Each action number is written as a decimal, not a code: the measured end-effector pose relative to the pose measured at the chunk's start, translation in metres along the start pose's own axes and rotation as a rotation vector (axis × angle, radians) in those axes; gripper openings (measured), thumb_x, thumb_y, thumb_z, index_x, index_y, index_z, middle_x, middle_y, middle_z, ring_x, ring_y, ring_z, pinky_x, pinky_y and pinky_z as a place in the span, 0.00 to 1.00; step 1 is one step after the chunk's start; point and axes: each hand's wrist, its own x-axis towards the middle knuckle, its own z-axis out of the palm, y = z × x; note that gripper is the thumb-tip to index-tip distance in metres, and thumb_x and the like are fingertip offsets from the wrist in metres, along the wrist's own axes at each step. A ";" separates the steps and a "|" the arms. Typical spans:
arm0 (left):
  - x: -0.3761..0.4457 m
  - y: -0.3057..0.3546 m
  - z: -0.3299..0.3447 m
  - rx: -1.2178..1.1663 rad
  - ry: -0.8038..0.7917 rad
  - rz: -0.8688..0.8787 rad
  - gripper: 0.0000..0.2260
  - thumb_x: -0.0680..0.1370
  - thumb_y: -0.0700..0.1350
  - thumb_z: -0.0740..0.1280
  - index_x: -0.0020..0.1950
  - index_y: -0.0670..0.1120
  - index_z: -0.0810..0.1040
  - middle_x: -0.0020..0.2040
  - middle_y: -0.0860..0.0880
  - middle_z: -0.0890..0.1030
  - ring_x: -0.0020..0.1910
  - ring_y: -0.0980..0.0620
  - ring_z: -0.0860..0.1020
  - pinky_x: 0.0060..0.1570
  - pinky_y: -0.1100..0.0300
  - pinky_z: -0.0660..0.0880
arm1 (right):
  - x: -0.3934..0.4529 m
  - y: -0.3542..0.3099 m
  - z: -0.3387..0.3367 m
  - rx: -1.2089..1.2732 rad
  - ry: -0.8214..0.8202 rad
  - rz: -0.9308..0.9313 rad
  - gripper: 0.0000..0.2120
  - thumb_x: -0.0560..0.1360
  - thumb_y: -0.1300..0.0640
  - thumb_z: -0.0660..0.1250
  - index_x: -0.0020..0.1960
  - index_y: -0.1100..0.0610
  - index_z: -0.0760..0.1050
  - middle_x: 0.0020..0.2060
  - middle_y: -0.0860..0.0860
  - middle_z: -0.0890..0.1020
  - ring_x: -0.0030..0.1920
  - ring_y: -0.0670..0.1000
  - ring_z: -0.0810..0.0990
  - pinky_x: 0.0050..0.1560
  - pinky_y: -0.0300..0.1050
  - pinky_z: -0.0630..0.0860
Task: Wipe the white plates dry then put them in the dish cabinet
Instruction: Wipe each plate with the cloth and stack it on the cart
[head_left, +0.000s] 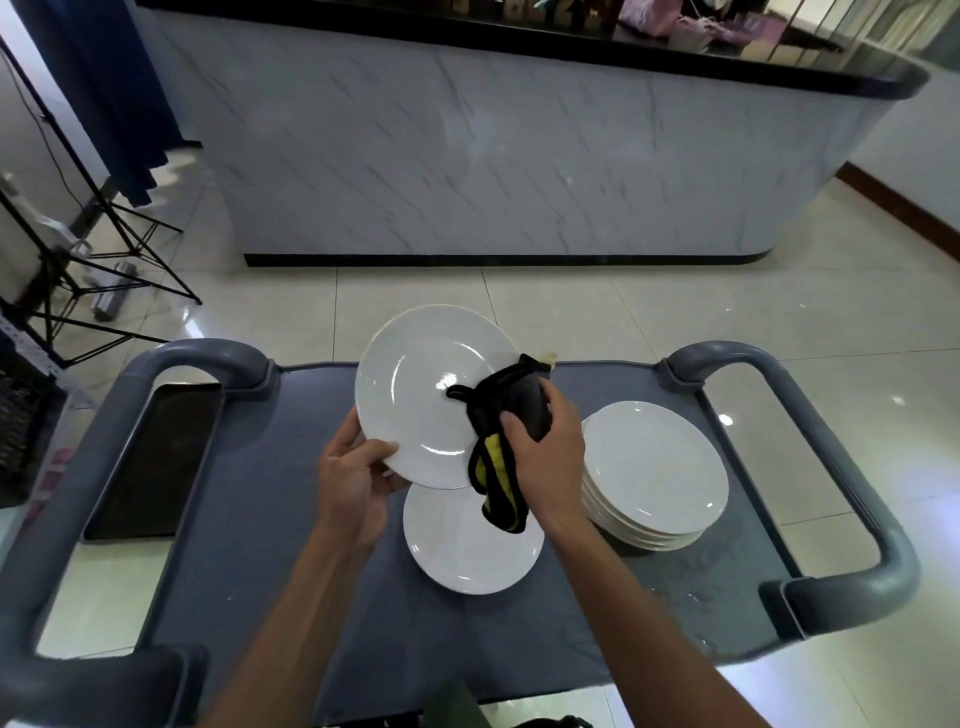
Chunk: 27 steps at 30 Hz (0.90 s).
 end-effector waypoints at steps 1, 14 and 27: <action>0.000 -0.001 -0.001 -0.001 0.004 0.004 0.25 0.72 0.28 0.60 0.56 0.53 0.84 0.46 0.45 0.80 0.48 0.40 0.68 0.46 0.43 0.64 | -0.005 0.001 0.002 0.028 0.011 0.013 0.26 0.75 0.54 0.72 0.71 0.49 0.71 0.64 0.46 0.77 0.65 0.47 0.74 0.68 0.53 0.72; -0.005 0.000 -0.009 0.122 -0.040 -0.003 0.21 0.72 0.27 0.61 0.48 0.48 0.85 0.38 0.45 0.79 0.34 0.46 0.68 0.33 0.56 0.73 | 0.004 0.005 -0.015 0.207 0.025 0.040 0.20 0.75 0.58 0.72 0.65 0.46 0.75 0.54 0.39 0.83 0.54 0.38 0.80 0.57 0.42 0.78; -0.013 0.007 -0.010 0.368 -0.148 -0.006 0.24 0.62 0.35 0.67 0.52 0.55 0.86 0.44 0.46 0.86 0.39 0.49 0.82 0.32 0.53 0.79 | 0.049 -0.013 -0.054 0.012 -0.354 -0.240 0.24 0.75 0.65 0.70 0.67 0.47 0.77 0.55 0.38 0.83 0.57 0.38 0.79 0.56 0.28 0.73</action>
